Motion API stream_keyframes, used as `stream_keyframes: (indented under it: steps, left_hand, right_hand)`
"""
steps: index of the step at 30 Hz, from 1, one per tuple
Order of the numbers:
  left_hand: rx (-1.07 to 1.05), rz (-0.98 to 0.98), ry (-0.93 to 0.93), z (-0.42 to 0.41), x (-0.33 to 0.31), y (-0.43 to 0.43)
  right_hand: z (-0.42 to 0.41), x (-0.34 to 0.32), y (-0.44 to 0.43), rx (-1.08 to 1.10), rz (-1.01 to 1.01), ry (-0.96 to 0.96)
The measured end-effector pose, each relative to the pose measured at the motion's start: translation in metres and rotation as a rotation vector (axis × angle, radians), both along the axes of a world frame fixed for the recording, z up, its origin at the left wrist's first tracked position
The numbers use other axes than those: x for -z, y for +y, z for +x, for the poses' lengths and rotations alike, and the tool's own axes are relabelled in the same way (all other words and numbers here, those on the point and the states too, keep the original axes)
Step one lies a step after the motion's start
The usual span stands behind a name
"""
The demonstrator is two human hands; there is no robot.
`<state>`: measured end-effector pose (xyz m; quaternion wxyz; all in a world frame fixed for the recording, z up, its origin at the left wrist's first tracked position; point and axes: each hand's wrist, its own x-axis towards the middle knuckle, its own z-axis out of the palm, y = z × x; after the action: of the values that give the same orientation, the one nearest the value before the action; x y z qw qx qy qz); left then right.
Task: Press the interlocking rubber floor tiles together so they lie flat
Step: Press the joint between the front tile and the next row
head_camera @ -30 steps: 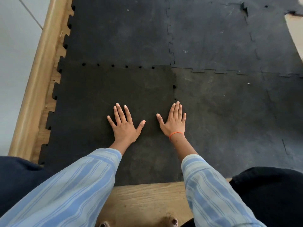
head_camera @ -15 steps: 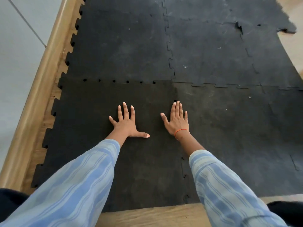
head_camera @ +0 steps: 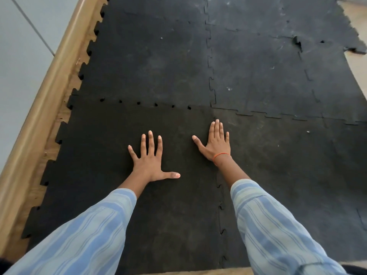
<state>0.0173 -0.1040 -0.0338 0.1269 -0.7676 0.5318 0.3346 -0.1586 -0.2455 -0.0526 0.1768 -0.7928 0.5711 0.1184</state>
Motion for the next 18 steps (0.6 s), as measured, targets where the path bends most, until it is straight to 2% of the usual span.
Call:
stream_keyframes:
  steps: [12, 14, 18]
  left_hand:
    - [0.046, -0.097, -0.042, 0.014, 0.008, -0.013]
    - [0.036, -0.127, -0.037, 0.022, 0.01, -0.028]
    - [0.057, -0.187, -0.07, 0.036, 0.018, -0.052]
  right_hand:
    - [0.03, -0.005, -0.025, -0.043, 0.04, -0.005]
    - [0.039, -0.009, -0.035, -0.091, 0.072, -0.015]
    - [0.06, -0.001, -0.036, -0.2, 0.013, -0.036]
